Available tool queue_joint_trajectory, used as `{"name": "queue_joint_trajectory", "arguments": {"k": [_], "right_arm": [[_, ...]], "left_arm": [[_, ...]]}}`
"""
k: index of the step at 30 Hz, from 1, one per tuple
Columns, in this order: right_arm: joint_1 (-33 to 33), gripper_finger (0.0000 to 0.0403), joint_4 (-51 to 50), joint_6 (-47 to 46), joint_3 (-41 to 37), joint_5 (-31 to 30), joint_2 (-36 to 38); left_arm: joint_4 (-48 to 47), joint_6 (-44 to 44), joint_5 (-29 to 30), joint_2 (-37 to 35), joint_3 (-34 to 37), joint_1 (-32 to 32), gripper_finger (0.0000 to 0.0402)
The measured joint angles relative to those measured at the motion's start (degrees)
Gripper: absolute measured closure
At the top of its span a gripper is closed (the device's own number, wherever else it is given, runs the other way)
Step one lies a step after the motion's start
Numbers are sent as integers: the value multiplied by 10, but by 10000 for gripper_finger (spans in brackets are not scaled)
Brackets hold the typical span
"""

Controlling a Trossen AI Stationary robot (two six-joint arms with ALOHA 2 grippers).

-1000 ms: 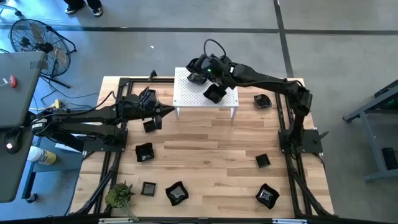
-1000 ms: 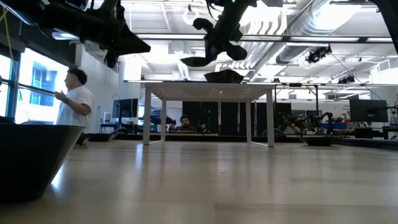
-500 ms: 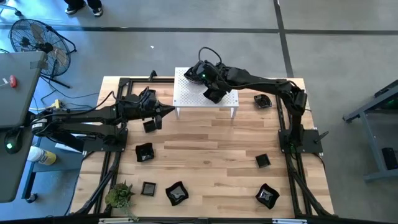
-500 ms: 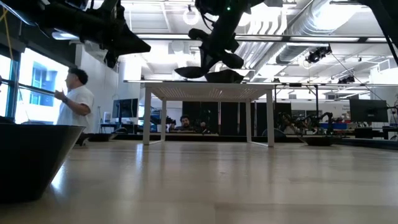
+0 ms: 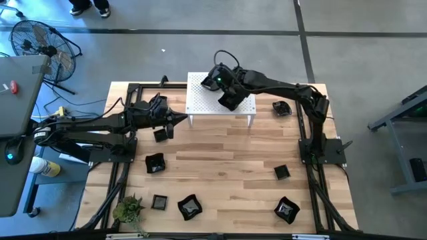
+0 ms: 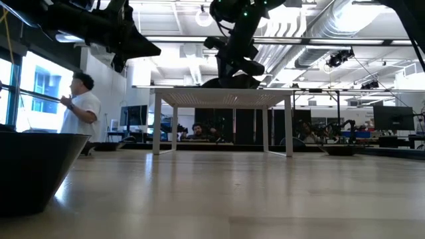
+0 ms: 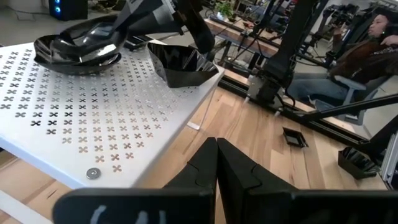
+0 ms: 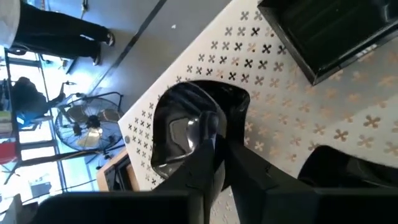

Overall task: Pick & Place Mini shaped plates
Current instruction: Stack the leaf-shaped plate on top of the leaf-shaped plate on the shelf

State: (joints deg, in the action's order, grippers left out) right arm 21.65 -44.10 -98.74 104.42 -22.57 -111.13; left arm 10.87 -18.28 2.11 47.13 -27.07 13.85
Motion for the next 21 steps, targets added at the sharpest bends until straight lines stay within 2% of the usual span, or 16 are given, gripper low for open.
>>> {"name": "queue_joint_trajectory", "arguments": {"k": [7, 14, 17, 21], "right_arm": [[1, 332, 0, 2, 0, 9, 0], [1, 305, 2, 45, 0, 23, 0], [1, 311, 3, 63, 0, 32, 0], [1, 351, 6, 82, 6, 32, 0]], "left_arm": [[0, 0, 0, 0, 0, 0, 401], [0, 0, 0, 0, 0, 0, 401], [0, 0, 0, 0, 0, 0, 402], [0, 0, 0, 0, 0, 0, 401]]}}
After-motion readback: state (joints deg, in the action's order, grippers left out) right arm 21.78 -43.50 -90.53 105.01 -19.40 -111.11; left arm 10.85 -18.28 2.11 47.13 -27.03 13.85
